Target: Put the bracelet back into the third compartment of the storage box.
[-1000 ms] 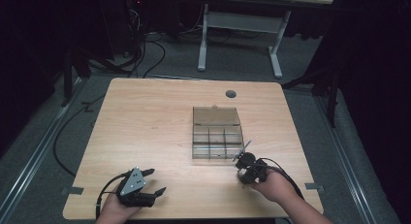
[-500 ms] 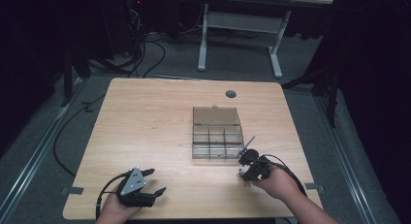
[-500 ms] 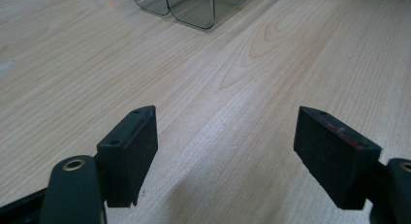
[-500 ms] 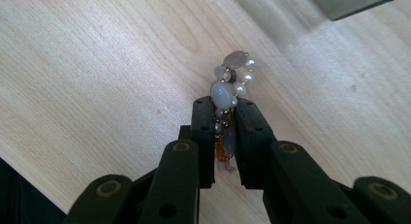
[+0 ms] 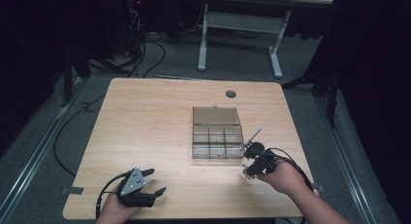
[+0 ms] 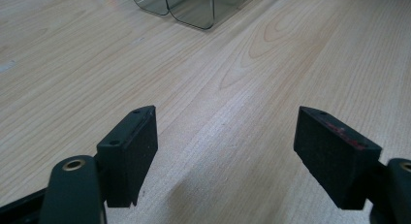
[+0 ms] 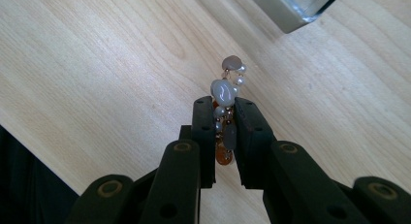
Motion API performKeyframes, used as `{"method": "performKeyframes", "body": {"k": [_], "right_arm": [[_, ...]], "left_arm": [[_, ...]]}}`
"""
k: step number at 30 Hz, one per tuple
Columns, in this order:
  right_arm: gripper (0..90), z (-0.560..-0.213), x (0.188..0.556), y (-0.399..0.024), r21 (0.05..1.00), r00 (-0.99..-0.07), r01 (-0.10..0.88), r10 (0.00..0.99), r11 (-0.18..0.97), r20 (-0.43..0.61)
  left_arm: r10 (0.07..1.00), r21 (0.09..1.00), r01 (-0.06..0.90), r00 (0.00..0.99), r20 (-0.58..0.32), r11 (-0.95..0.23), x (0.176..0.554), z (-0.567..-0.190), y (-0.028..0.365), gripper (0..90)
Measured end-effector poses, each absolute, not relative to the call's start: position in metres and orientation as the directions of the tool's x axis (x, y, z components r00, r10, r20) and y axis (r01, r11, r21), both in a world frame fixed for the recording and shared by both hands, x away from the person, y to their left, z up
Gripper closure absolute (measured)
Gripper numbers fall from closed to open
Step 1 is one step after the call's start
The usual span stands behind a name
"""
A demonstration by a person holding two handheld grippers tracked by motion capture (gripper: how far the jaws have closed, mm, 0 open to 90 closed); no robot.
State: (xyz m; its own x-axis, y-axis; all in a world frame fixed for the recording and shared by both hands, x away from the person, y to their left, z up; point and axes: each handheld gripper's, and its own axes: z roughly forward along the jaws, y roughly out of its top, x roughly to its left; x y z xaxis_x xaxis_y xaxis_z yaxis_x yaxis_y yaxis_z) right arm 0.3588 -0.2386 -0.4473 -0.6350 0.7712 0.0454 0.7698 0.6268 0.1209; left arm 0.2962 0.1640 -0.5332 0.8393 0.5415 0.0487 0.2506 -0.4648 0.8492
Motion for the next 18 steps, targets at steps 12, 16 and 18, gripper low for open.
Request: {"method": "performKeyframes", "body": {"k": [12,16,18], "right_arm": [[80.4,-0.428,0.368,-0.246,0.161,-0.662,0.744,0.748,0.649,0.044],[80.4,-0.424,0.368,-0.246,0.158,-0.651,0.753,0.758,0.638,0.043],[80.4,-0.423,0.368,-0.246,0.154,-0.652,0.753,0.757,0.640,0.041]], "left_arm": [[0.541,0.849,0.251,0.840,0.049,-0.465,0.296,-0.533,0.164,24.3],[0.542,0.849,0.251,0.839,0.048,-0.465,0.296,-0.533,0.164,24.3],[0.541,0.849,0.251,0.839,0.049,-0.465,0.296,-0.533,0.164,24.2]]}}
